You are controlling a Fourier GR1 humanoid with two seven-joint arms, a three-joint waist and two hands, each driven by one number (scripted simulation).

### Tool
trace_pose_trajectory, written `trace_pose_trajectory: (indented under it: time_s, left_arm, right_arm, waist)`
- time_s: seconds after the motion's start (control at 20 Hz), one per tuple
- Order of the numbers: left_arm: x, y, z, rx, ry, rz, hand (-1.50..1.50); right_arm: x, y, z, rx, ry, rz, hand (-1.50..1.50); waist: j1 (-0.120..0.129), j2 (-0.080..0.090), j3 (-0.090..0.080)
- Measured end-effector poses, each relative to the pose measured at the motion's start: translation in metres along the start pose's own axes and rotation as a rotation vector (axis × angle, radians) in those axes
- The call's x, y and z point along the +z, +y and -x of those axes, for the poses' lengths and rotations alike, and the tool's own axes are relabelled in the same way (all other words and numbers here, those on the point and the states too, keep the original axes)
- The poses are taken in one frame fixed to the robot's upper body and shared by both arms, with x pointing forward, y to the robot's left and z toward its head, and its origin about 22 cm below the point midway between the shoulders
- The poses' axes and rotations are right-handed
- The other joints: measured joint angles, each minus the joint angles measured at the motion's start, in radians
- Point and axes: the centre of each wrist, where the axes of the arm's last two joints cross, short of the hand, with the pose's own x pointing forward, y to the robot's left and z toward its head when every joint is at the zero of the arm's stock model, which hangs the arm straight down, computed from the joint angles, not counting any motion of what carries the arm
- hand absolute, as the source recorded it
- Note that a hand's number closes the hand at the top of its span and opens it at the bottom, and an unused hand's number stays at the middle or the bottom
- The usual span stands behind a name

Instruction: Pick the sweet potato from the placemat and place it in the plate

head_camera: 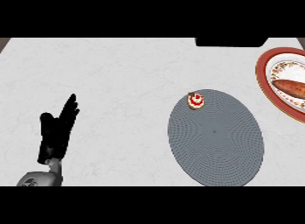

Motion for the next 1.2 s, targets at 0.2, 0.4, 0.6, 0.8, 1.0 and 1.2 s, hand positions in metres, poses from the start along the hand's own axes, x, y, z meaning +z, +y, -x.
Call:
trace_pose_trajectory:
  time_s: [0.2,0.4,0.6,0.8,1.0,1.2]
  left_arm:
    - [0.002,-0.004,0.004,0.000,-0.002,0.001,0.00]
    - [0.004,-0.009,0.006,-0.002,-0.010,0.006,0.00]
    - [0.003,-0.005,0.006,-0.005,-0.015,0.013,0.00]
    - [0.001,-0.003,0.002,-0.003,-0.011,0.012,0.00]
    - [0.004,0.000,0.000,-0.004,-0.007,0.020,0.00]
    - [0.004,-0.004,0.003,-0.007,-0.007,0.017,0.00]
  right_arm:
    - [0.011,-0.028,0.010,-0.122,-0.015,0.006,-1.50]
    - [0.025,-0.039,0.028,-0.179,-0.033,-0.006,-1.50]
    - [0.034,-0.035,0.041,-0.216,-0.075,-0.021,-1.50]
    - [0.035,-0.024,0.046,-0.215,-0.092,-0.024,-1.50]
    - [0.039,-0.019,0.053,-0.187,-0.080,-0.010,-1.50]
    - [0.039,-0.018,0.053,-0.143,-0.049,0.012,-1.50]
  waist:
    - [0.002,0.000,-0.001]
    - [0.008,0.001,0.000]
    - [0.010,0.001,0.000]
    - [0.012,0.001,0.000]
    - [0.014,0.002,-0.001]
    - [0.017,0.004,0.000]
